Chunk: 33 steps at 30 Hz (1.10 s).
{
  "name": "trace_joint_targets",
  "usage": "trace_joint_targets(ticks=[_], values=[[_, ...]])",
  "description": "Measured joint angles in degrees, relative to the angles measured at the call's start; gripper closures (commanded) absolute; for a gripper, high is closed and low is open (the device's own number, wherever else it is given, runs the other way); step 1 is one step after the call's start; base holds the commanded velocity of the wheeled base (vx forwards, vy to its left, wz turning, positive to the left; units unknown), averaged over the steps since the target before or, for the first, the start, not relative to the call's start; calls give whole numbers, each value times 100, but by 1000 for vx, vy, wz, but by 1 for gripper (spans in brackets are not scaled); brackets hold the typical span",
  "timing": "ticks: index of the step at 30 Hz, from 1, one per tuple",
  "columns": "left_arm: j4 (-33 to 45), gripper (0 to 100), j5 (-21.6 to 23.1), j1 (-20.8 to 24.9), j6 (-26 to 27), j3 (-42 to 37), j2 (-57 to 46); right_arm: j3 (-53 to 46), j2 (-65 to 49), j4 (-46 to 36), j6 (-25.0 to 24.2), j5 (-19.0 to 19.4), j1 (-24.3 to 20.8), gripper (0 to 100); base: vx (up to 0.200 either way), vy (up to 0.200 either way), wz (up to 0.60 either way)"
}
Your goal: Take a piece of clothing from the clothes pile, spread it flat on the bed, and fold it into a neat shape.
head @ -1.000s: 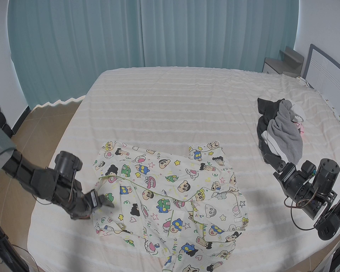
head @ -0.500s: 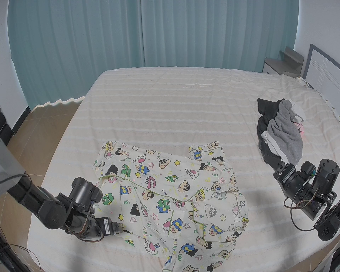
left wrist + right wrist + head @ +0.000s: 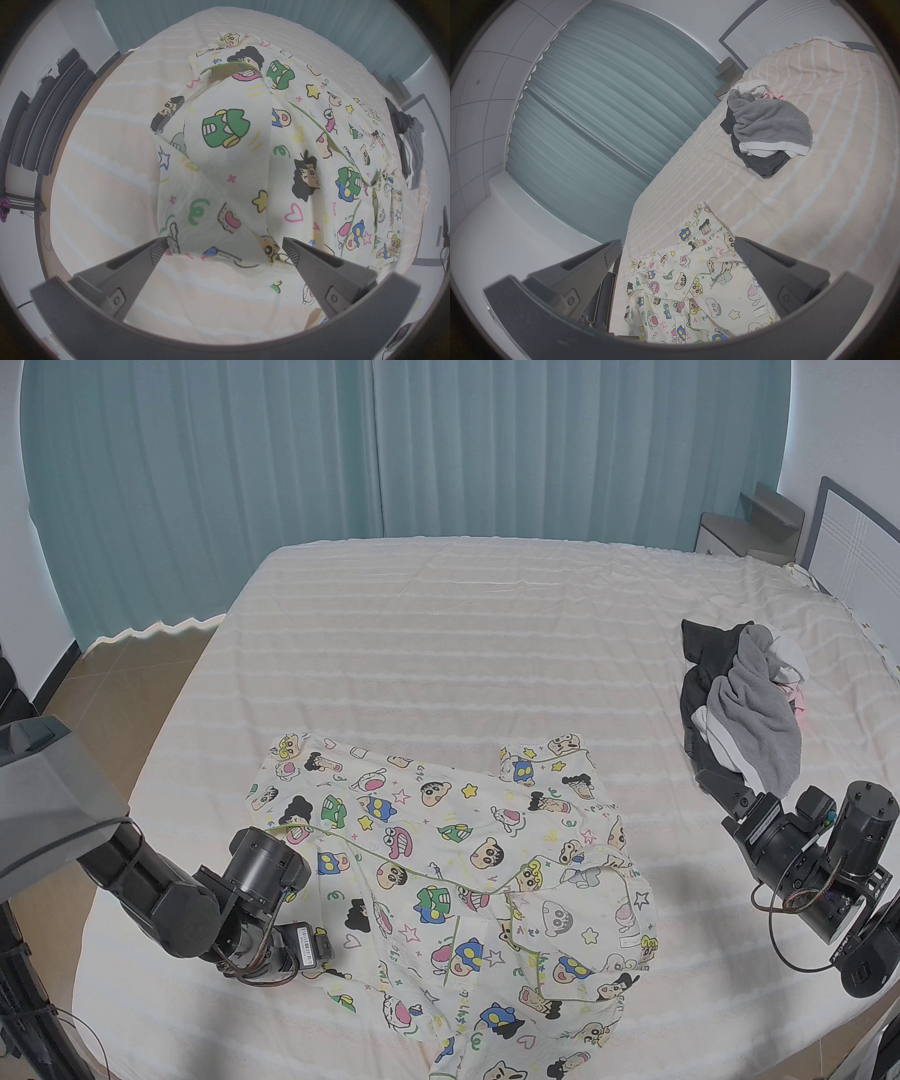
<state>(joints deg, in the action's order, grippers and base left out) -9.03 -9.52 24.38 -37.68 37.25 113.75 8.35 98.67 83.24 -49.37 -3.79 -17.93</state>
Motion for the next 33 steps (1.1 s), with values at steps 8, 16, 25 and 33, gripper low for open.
trace_joint_targets(ticks=[8, 16, 25, 33], values=[[-10, 100, -397, 6, 16, 177, 304, 0, -7, -2, -2, -6, -65, 0, 0, 0, 0], [11, 100, -519, 1, 13, 169, 384, -6, -9, 2, -4, -6, -74, 0, 0, 0, 0], [50, 100, -646, -85, 24, -63, 105, -20, -11, -2, -2, -6, -76, 0, 0, 0, 0], [34, 100, -552, -540, 32, -412, -330, -20, -11, 0, -2, -9, -76, 0, 0, 0, 0]])
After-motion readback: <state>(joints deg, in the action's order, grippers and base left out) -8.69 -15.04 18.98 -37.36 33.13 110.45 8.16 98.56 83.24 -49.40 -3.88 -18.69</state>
